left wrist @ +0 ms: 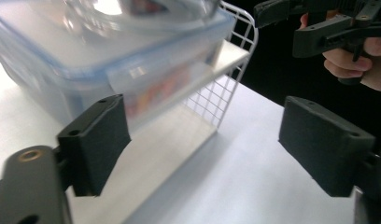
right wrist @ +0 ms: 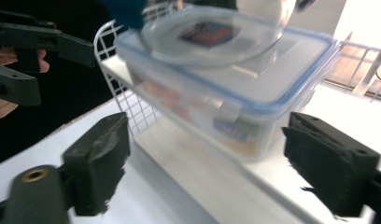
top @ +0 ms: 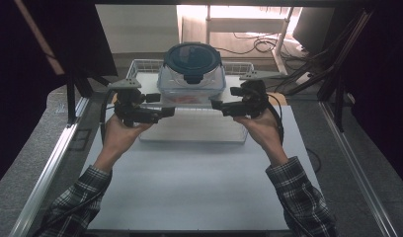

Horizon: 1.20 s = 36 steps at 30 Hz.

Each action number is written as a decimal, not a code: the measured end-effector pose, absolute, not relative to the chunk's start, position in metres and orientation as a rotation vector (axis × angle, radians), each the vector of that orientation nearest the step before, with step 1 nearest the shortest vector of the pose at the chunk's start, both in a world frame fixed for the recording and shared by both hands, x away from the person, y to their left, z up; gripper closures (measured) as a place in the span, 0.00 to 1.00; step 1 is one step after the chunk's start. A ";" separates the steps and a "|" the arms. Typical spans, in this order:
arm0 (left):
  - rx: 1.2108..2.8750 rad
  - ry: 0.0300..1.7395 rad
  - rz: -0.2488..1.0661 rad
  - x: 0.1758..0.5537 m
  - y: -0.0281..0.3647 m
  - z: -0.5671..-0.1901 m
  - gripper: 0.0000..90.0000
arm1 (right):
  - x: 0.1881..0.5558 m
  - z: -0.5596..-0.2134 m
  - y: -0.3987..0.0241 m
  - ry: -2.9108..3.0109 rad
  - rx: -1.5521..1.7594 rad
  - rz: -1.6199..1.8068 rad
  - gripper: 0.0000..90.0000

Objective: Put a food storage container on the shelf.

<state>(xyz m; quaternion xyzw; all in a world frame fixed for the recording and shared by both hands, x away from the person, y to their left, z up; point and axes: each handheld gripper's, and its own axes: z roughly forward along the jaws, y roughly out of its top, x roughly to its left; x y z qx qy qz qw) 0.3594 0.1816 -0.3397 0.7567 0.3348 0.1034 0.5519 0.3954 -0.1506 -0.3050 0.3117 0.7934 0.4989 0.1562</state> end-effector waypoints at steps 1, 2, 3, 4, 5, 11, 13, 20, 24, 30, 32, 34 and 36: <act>1.785 0.792 0.234 0.357 0.182 -0.344 0.14 | 0.392 -0.308 -0.150 2.279 0.885 1.419 0.11; 1.780 0.790 0.223 0.355 0.183 -0.348 0.12 | 0.389 -0.311 -0.150 2.283 0.878 1.413 0.09; 1.775 0.791 0.214 0.352 0.183 -0.353 0.12 | 0.386 -0.315 -0.150 2.294 0.869 1.411 0.08; 1.773 0.793 0.207 0.350 0.184 -0.357 0.11 | 0.383 -0.319 -0.150 2.306 0.859 1.410 0.07; 1.776 0.794 0.203 0.348 0.184 -0.362 0.11 | 0.380 -0.322 -0.150 2.314 0.851 1.409 0.07; 1.813 0.789 0.211 0.329 0.185 -0.384 0.07 | 0.365 -0.347 -0.154 2.349 0.842 1.414 0.04; 1.819 0.788 0.214 0.323 0.186 -0.390 0.07 | 0.362 -0.354 -0.156 2.361 0.839 1.408 0.04; 1.836 0.797 0.219 0.307 0.187 -0.414 0.06 | 0.348 -0.377 -0.161 2.374 0.837 1.390 0.03; 1.833 0.806 0.217 0.299 0.187 -0.428 0.05 | 0.340 -0.387 -0.164 2.378 0.841 1.383 0.03; 1.851 0.819 0.222 0.288 0.188 -0.451 0.06 | 0.328 -0.404 -0.169 2.387 0.838 1.351 0.03; 1.858 0.825 0.213 0.286 0.188 -0.457 0.06 | 0.325 -0.411 -0.170 2.400 0.841 1.334 0.03; 1.861 0.832 0.219 0.284 0.189 -0.464 0.06 | 0.323 -0.417 -0.171 2.410 0.844 1.321 0.02; 1.867 0.840 0.223 0.282 0.189 -0.469 0.06 | 0.320 -0.423 -0.172 2.410 0.852 1.317 0.02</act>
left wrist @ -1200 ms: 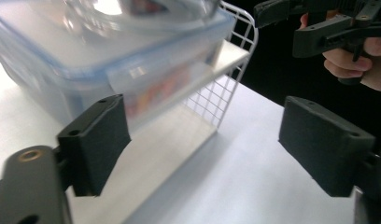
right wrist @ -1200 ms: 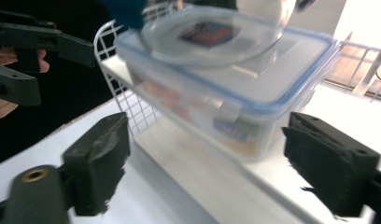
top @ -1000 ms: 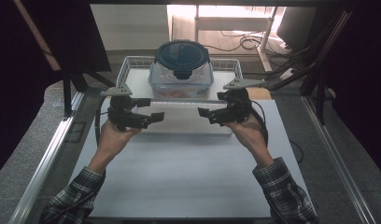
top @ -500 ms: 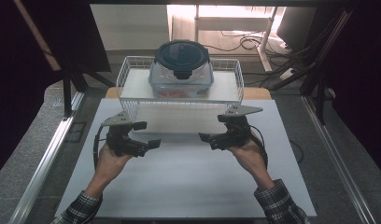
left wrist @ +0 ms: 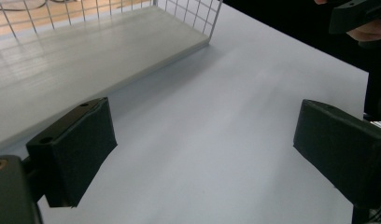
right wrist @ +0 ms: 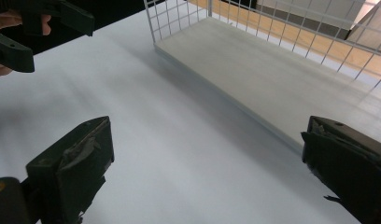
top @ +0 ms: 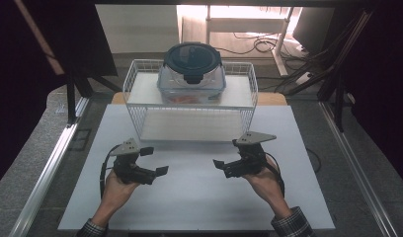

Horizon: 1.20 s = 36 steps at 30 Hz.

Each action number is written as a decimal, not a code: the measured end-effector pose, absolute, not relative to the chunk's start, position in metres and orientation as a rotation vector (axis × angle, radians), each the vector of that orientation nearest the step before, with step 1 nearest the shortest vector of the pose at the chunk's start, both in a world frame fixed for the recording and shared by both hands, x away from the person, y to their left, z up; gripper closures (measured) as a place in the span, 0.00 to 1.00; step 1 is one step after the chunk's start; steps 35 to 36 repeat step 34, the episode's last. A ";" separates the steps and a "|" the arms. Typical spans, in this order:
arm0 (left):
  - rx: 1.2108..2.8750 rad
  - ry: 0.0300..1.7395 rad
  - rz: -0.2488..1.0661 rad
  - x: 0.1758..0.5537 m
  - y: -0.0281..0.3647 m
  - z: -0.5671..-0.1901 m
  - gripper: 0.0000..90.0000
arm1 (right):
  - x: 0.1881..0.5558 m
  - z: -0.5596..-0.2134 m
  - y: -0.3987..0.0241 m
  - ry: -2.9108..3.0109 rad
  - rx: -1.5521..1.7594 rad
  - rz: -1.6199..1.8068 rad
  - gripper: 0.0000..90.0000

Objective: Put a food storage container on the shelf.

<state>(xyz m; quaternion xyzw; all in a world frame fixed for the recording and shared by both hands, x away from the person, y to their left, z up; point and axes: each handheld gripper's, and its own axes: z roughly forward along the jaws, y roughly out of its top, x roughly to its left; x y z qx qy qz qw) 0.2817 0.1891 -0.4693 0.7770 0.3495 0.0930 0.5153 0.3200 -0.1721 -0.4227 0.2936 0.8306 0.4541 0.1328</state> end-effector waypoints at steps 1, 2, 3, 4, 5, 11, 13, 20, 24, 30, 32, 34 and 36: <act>1.868 0.842 0.226 0.280 0.189 -0.472 0.05 | 0.319 -0.425 -0.173 2.412 0.852 1.318 0.02; 1.868 0.844 0.225 0.279 0.189 -0.475 0.05 | 0.317 -0.428 -0.173 2.415 0.856 1.319 0.01; 1.868 0.845 0.228 0.278 0.188 -0.478 0.05 | 0.315 -0.431 -0.173 2.415 0.861 1.319 0.01; 1.870 0.848 0.229 0.276 0.187 -0.482 0.05 | 0.314 -0.434 -0.174 2.416 0.863 1.319 0.01; 1.881 0.848 0.238 0.274 0.186 -0.485 0.05 | 0.312 -0.437 -0.174 2.419 0.865 1.316 0.01; 1.934 0.862 0.264 0.262 0.182 -0.502 0.04 | 0.302 -0.455 -0.175 2.439 0.873 1.288 0.01; 1.946 0.866 0.266 0.258 0.182 -0.505 0.04 | 0.299 -0.462 -0.177 2.444 0.880 1.290 0.01; 1.996 0.874 0.229 0.243 0.181 -0.519 0.03 | 0.288 -0.487 -0.182 2.496 0.895 1.215 0.00; 2.050 0.882 0.185 0.238 0.181 -0.526 0.03 | 0.281 -0.497 -0.182 2.520 0.887 1.151 0.00; 2.127 0.911 0.169 0.236 0.182 -0.535 0.03 | 0.279 -0.509 -0.179 2.561 0.890 1.086 0.00; 2.122 0.919 0.181 0.237 0.183 -0.534 0.02 | 0.278 -0.510 -0.178 2.568 0.888 1.069 0.00; 2.095 0.918 0.187 0.237 0.185 -0.532 0.02 | 0.277 -0.508 -0.177 2.565 0.875 1.063 0.00; 2.095 0.918 0.187 0.237 0.185 -0.532 0.02 | 0.277 -0.508 -0.177 2.565 0.875 1.063 0.00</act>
